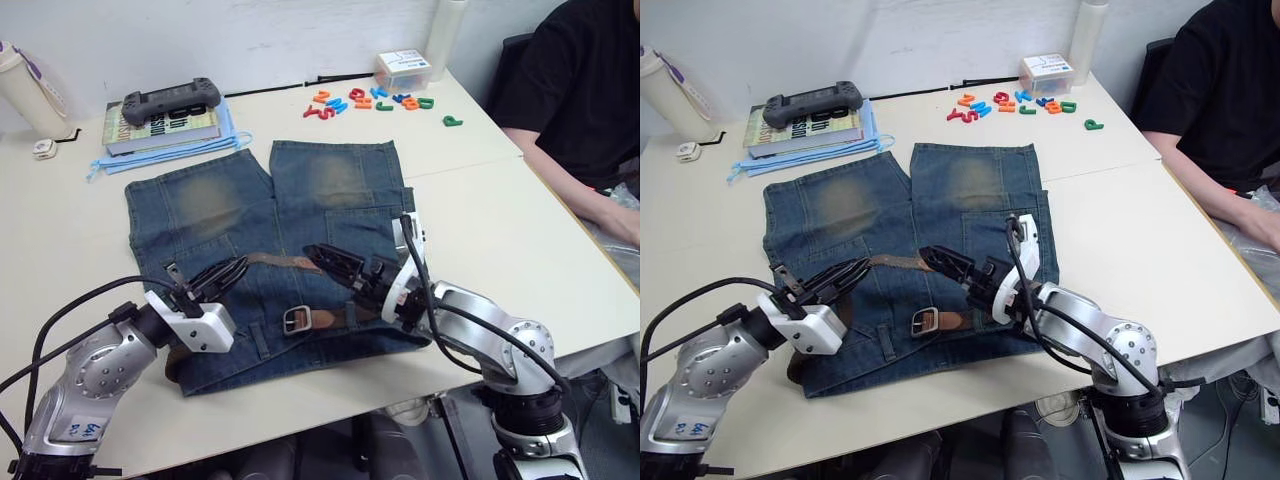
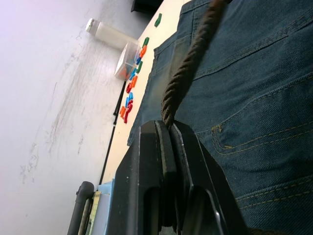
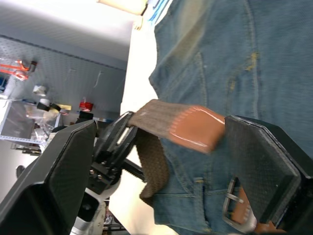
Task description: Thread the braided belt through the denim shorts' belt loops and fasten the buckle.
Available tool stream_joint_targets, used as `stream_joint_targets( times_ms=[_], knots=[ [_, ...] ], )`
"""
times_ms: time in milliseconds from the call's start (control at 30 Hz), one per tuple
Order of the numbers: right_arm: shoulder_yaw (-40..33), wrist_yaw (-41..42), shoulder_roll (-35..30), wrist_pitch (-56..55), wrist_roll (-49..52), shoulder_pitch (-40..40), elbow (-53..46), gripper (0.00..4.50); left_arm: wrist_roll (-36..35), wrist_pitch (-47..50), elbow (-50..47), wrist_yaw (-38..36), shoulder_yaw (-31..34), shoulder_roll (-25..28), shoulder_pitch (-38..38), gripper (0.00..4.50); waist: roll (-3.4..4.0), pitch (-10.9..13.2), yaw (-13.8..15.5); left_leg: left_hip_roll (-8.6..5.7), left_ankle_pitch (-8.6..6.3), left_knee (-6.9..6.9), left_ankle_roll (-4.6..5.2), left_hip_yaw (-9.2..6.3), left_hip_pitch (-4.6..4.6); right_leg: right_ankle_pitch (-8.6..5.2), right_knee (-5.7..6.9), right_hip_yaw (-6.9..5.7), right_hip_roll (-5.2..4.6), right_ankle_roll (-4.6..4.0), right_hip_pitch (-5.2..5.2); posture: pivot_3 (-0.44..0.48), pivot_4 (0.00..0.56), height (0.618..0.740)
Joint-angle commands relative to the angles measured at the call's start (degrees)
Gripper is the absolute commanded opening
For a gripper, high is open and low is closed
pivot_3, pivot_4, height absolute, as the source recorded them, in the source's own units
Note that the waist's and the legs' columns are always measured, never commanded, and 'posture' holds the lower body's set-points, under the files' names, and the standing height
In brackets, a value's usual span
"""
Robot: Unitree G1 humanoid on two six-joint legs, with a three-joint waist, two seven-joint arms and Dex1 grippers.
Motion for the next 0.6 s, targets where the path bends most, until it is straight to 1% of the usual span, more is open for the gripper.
stream_joint_targets(
  times_ms=[33,267,400,500,600],
  knots=[
    [0.6,0.8,-0.8,-1.1,2.4,0.1,-2.7,4.5,-0.9,-1.4,-1.5,0.1,1.6,0.3,0.8,0.05,0.0,0.0,0.0,0.0,0.0,0.0,0.0,0.0,0.0,0.0,0.01,0.01,0.0,0.0,0.0,0.0,0.15,0.73],
    [3.2,1.2,1.0,-2.0,2.4,0.1,-3.9,4.5,-0.8,-0.7,-1.7,0.0,0.5,-0.7,-0.1,0.05,0.0,0.0,0.0,0.0,0.0,0.01,0.0,0.01,0.01,0.0,0.02,0.02,0.0,0.0,0.0,0.0,0.15,0.73],
    [4.3,0.6,0.9,-2.2,2.4,1.5,-3.6,4.5,-1.4,-0.4,-1.4,-0.1,1.3,-0.9,0.0,0.05,-0.02,0.0,0.1,-0.01,0.0,0.05,0.0,0.01,0.0,0.01,0.02,0.01,0.0,0.01,0.01,0.0,0.15,0.73],
    [2.6,0.9,-0.6,-2.7,2.4,2.8,-3.5,4.5,-2.7,0.4,-1.7,-1.0,2.0,-0.5,-0.1,0.05,-0.02,0.0,0.0,0.0,0.0,0.04,0.0,0.01,0.0,0.01,0.02,0.0,0.0,0.01,0.01,0.0,0.15,0.73],
    [0.6,1.0,-3.5,-3.2,2.4,2.6,-2.7,4.5,-3.6,-0.7,0.3,-1.8,0.3,-0.4,-1.9,0.05,-0.02,0.0,0.2,-0.03,0.0,0.12,0.01,0.01,-0.01,0.03,0.03,0.01,-0.01,0.04,0.04,0.0,0.15,0.73]
  ],
)
